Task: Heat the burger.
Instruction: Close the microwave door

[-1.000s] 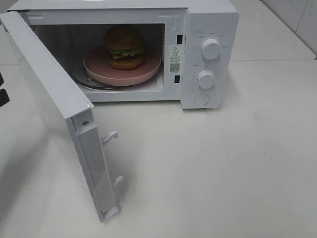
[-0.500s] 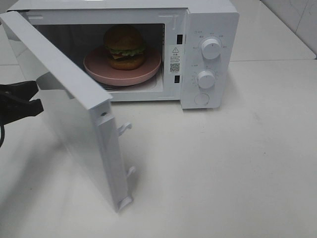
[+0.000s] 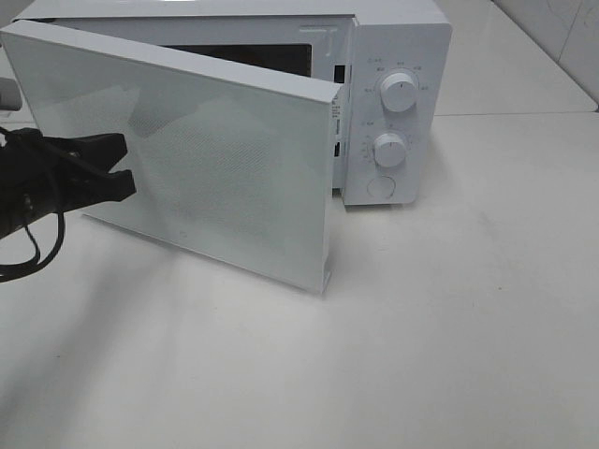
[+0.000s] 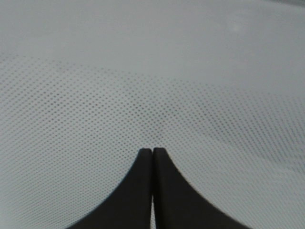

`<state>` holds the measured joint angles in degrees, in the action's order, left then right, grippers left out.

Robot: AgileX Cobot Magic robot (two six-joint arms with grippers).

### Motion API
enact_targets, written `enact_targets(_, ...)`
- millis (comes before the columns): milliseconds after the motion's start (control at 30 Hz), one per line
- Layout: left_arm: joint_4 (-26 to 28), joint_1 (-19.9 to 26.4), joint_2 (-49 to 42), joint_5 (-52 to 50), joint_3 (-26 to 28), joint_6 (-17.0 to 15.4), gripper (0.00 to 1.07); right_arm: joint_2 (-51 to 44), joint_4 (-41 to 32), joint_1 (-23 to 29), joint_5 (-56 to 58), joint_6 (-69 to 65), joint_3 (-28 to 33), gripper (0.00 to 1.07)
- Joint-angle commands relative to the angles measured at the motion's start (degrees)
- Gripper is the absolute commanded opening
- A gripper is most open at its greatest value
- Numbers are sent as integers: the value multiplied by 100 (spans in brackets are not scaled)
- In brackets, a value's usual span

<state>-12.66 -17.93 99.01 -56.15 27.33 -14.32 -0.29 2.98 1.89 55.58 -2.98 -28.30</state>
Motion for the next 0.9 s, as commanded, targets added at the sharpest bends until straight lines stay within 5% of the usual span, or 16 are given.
enact_targets(33,69,-195,97,109,309,-34,0,-143,-17,-34,-52,34,6,74)
enact_targets(900,831,-928,1163,917,2280,-57,0,-143,-17,-34,-52,34,6,74)
